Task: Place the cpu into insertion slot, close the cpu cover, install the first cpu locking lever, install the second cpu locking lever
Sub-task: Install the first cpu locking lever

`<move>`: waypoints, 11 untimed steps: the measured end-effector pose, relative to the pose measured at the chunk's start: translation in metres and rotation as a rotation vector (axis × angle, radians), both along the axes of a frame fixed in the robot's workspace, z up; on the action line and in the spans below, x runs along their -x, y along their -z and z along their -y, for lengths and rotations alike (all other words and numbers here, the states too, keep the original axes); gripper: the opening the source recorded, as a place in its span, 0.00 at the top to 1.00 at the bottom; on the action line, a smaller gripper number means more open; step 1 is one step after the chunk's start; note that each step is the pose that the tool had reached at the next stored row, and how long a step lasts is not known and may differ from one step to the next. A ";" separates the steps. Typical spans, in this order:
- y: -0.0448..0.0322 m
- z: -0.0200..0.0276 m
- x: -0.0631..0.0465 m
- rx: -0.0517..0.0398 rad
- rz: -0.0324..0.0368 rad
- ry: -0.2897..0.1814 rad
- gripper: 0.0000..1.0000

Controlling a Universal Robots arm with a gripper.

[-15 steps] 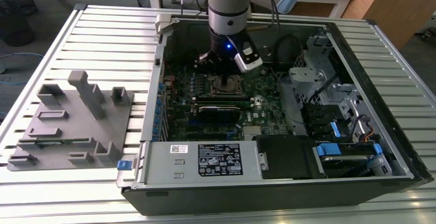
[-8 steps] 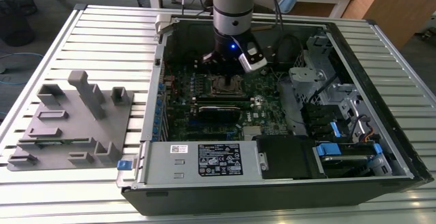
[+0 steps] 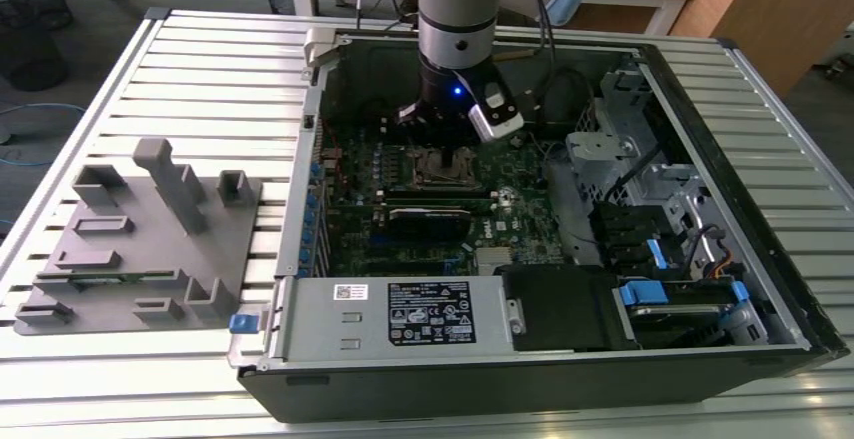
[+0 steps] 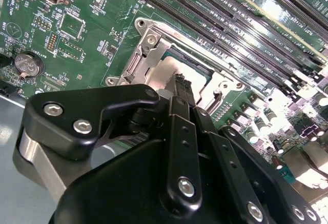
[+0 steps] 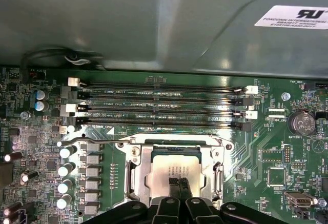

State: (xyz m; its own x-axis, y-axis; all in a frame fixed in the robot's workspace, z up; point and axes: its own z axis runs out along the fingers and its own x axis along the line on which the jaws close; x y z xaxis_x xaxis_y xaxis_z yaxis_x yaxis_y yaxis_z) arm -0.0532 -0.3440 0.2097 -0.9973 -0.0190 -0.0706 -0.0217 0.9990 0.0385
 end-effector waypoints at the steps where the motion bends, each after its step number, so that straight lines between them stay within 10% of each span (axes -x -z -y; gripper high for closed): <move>1: -0.0001 0.0000 0.000 0.0002 -0.0001 0.000 0.89; 11: -0.0086 0.0000 0.000 0.0001 -0.0001 0.000 0.89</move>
State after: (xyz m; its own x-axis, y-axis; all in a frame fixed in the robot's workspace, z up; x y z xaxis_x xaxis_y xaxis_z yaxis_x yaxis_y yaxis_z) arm -0.0532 -0.3440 0.2183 -0.9973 -0.0189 -0.0706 -0.0217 0.9990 0.0385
